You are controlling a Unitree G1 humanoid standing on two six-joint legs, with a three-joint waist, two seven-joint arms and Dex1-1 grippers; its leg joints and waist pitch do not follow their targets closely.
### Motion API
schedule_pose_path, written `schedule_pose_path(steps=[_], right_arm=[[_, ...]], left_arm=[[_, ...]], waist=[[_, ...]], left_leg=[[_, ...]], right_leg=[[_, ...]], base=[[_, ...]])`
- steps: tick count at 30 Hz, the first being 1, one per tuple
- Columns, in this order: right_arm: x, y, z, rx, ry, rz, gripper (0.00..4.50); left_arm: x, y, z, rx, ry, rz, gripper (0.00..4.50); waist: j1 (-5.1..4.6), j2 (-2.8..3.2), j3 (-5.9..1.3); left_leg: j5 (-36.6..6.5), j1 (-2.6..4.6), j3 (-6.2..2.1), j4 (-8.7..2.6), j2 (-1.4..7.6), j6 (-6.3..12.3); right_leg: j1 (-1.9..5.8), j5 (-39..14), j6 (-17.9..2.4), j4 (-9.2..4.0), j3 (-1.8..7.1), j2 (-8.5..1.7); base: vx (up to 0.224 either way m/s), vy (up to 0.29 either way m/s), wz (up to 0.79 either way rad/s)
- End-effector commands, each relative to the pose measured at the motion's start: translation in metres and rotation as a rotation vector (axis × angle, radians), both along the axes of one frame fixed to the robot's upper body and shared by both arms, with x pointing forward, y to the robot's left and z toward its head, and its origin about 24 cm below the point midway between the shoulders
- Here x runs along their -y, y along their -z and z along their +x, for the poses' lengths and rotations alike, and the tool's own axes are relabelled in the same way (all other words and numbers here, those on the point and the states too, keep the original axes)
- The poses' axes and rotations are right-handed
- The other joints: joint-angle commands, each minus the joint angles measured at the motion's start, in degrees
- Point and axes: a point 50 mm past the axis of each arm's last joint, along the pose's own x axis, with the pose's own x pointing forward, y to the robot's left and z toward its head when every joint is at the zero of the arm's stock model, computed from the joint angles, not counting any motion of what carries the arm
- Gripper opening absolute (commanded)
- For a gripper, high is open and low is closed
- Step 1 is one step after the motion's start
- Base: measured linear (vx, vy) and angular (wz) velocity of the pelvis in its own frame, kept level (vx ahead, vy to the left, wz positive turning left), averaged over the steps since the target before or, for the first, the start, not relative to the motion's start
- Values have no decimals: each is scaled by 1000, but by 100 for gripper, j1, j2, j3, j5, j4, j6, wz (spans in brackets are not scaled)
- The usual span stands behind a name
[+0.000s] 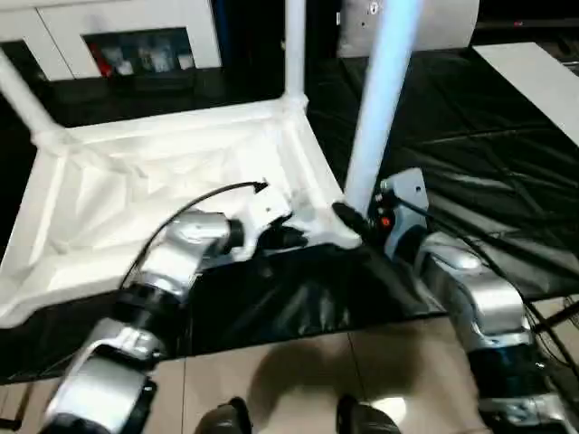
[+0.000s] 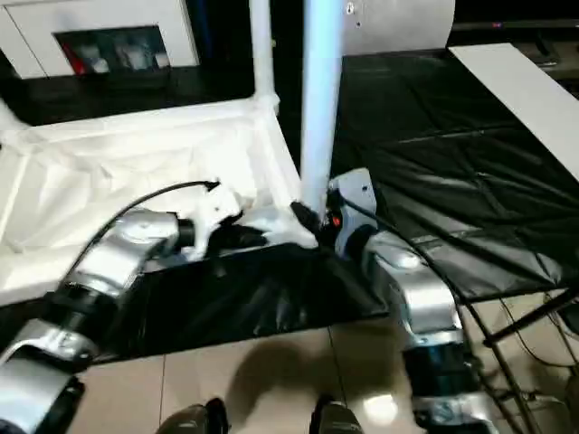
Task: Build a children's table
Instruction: Rotate leg to tighten
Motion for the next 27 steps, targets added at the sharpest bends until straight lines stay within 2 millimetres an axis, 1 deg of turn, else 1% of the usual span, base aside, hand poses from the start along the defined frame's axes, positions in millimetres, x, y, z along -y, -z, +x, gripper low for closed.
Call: schedule_pose_path(steps=[1, 2, 3, 4, 5, 6, 7, 8, 9, 10, 11, 12, 13, 14, 15, 16, 17, 18, 19, 20, 21, 22, 23, 24, 25, 26, 27], right_arm=[[-48, 35, -19, -178, -148, 54, 206], [-48, 35, -19, -176, -147, 55, 206], [-48, 35, -19, -176, -142, 55, 206], [-50, 32, -20, -160, -131, 66, 259], [-51, 30, -21, -148, -128, 75, 272], [-52, 30, -21, -143, -127, 78, 272], [-51, 27, -22, -112, -144, 78, 284], [-51, 27, -22, -112, -144, 78, 298], [-50, 24, -22, -90, -171, 79, 298], [-47, 22, -22, -72, -187, 79, 311], [-40, 19, -22, -58, -215, 86, 311], [-38, 18, -23, -55, -222, 87, 324], [-29, 16, -22, -55, -233, 95, 333], [-20, 13, -23, -48, -259, 92, 333], [-13, 11, -25, -40, -301, 83, 342], [-7, 10, -26, -40, -331, 67, 350], [-4, 9, -27, -41, -350, 56, 359], [4, 9, -28, -40, -378, 31, 366], [9, 9, -28, -39, -393, 18, 377], [16, 8, -28, -34, -410, -3, 385], [20, 6, -29, -25, -432, -14, 385], [22, 5, -30, -22, -442, -18, 406], [28, 3, -31, -17, -468, -32, 413], [31, 2, -32, -16, -477, -42, 420], [38, -1, -33, -14, -497, -65, 429], [42, -3, -36, -14, -520, -77, 429], [42, -3, -36, -14, -520, -77, 441]], left_arm=[[8, -4, 9, 40, -190, -28, 0], [8, -4, 9, 39, -191, -29, 0], [8, -4, 9, 39, -193, -29, 0], [9, -4, 6, 47, -190, -15, 0], [10, -4, 5, 54, -184, -4, 0], [10, -5, 5, 56, -182, -1, 0], [10, -5, 3, 63, -162, 2, 0], [10, -5, 3, 63, -162, 2, 0], [9, -6, 1, 59, -132, -9, 0], [8, -6, 0, 57, -120, -12, 0], [2, -6, 0, 62, -108, 2, 0], [1, -6, 0, 63, -106, 6, 0], [-5, -6, -1, 70, -88, 26, 0], [-10, -5, -3, 71, -61, 43, 0], [-13, -5, -4, 72, -45, 54, 0], [-16, -5, -5, 73, -25, 56, 0], [-17, -5, -6, 75, -15, 57, 0], [-19, -4, -9, 69, 33, 55, 0], [-20, -3, -11, 71, 65, 58, 0], [-22, -1, -14, 58, 102, 57, 0], [-24, 0, -15, 51, 118, 68, 0], [-25, 1, -16, 47, 125, 72, 0], [-27, 2, -19, 52, 161, 84, 0], [-27, 3, -20, 49, 181, 84, 0], [-28, 4, -22, 39, 203, 91, 0], [-27, 4, -24, 39, 228, 89, 0], [-27, 4, -24, 39, 228, 89, 0]], waist=[[-79, 34, -117], [-77, 14, -127], [-71, 10, -115], [-58, 111, -94], [-82, 75, -91], [-82, 75, -91], [-82, 179, -71], [-95, 132, -60], [-94, 102, -92], [-89, 100, -83], [-103, 96, -72], [-103, 96, -72], [-133, 88, -100], [-146, 79, -106], [-141, 3, -167], [-101, 16, -195], [-80, 31, -186], [-78, 27, -157], [-38, -16, -151], [-28, -16, -169], [-7, -19, -223], [6, 35, -233], [12, -7, -254], [22, -17, -269], [60, -4, -289], [94, 16, -301], [103, 11, -292]], left_leg=[[-3603, 211, -265, -549, 251, -337], [-3573, 206, -268, -540, 241, -310], [-3417, 189, -247, -549, 228, -221], [-3321, 195, -236, -557, 229, -185], [-3360, 194, -225, -554, 234, -173], [-3360, 194, -225, -554, 234, -173], [-3186, 121, -252, -594, 245, -180], [-3285, 139, -227, -600, 248, -186], [-3243, 161, -221, -566, 235, -175], [-3062, 133, -201, -554, 230, -112], [-2903, 68, -207, -559, 226, -52], [-2903, 68, -207, -559, 226, -52], [-2560, 6, -226, -547, 234, 53], [-2418, -3, -207, -534, 241, 85], [-2063, 31, -150, -470, 246, 192], [-1717, 65, -96, -420, 253, 369], [-1667, 97, -63, -404, 265, 440], [-1712, 73, -25, -387, 266, 495], [-1759, 56, -27, -365, 250, 518], [-1666, 47, -22, -349, 246, 532], [-1270, 23, -27, -309, 247, 606], [-1073, 17, -26, -286, 248, 663], [-645, -9, 0, -215, 216, 802], [-463, -26, 0, -196, 202, 894], [-69, -31, 13, -147, 196, 1106], [-14, -13, 18, -127, 210, 1170], [-30, -22, 20, -118, 215, 1172]], right_leg=[[4, -3488, -334, -467, 60, -144], [30, -3367, -344, -448, 61, -153], [39, -3245, -359, -445, 84, -159], [9, -3189, -387, -445, 121, -175], [9, -3131, -407, -462, 121, -166], [9, -3131, -407, -462, 121, -166], [69, -2847, -461, -398, 122, -183], [45, -2854, -453, -439, 116, -157], [57, -2773, -482, -411, 126, -169], [64, -2656, -545, -400, 145, -181], [113, -2558, -582, -372, 140, -193], [113, -2558, -582, -372, 140, -193], [201, -2223, -655, -316, 132, -204], [199, -2037, -710, -312, 138, -203], [193, -1579, -885, -290, 160, -201], [164, -1161, -1084, -253, 175, -189], [121, -1078, -1164, -262, 181, -180], [89, -1171, -1267, -262, 189, -163], [97, -1423, -1241, -254, 186, -181], [111, -1380, -1232, -236, 195, -191], [153, -946, -1332, -163, 187, -200], [162, -639, -1399, -123, 179, -189], [183, 97, -1539, -36, 183, -158], [208, 425, -1608, 0, 181, -158], [241, 1091, -1774, 80, 180, -152], [243, 1138, -1843, 92, 178, -153], [251, 1090, -1850, 97, 181, -154]], base=[[-32, 51, -7], [-20, 58, -4], [0, 0, 0], [0, 0, 0], [0, 0, 0], [0, 0, 0], [0, 0, 0], [0, 0, 0], [0, 0, 0], [0, 0, 0], [0, 0, 0], [0, 0, 0], [0, 0, 0], [0, 0, 0], [0, 0, 0], [0, 0, 0], [55, -42, 13], [77, -47, 11], [77, -47, 11], [87, -50, 5], [0, 0, 0], [90, -56, 1], [80, -57, -2], [109, -86, -2], [66, -57, -2], [49, -52, -1], [0, 0, 0]])
